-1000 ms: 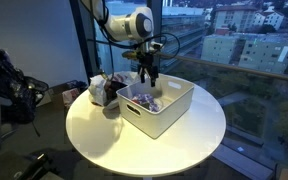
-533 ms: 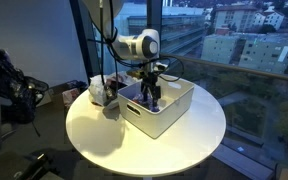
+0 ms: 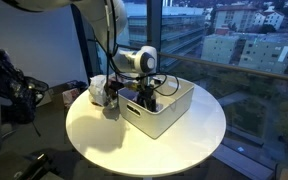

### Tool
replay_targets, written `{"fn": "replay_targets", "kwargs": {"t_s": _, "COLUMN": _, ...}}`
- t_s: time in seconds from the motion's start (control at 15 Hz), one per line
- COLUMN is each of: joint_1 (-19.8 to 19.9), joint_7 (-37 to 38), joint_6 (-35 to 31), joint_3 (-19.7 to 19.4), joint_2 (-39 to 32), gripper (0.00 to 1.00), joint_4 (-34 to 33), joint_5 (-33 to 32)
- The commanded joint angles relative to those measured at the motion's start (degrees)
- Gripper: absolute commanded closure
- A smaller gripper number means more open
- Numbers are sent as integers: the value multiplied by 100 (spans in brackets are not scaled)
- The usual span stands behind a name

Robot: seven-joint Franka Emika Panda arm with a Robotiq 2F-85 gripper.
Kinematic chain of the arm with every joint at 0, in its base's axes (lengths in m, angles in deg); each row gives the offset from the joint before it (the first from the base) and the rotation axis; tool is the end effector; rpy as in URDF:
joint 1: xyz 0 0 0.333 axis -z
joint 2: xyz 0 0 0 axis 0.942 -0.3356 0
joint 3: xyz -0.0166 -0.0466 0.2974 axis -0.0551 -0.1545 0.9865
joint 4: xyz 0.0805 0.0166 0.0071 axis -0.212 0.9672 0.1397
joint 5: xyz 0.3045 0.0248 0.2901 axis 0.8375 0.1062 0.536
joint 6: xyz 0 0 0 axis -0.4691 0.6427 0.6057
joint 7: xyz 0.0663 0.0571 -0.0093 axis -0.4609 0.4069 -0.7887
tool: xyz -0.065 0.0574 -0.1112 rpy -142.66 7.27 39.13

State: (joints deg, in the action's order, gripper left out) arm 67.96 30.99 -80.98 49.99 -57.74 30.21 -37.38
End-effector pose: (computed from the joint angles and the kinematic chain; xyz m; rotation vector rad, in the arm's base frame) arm 0.6395 -0.0683 0.0472 2.7583 -0.9109 -0.4343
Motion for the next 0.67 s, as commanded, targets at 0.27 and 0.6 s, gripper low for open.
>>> {"fn": "replay_targets", "kwargs": {"t_s": 0.27, "joint_1": -40, "joint_7": 357, "joint_6": 1007, "joint_3": -5, "joint_2": -20, "gripper": 57, "joint_4": -506, "joint_5": 244}}
{"fn": "replay_targets", "kwargs": {"t_s": 0.6, "joint_1": 58, "joint_7": 512, "joint_6": 2110, "joint_3": 50, "joint_2": -108, "gripper": 96, "joint_4": -927, "joint_5": 527}}
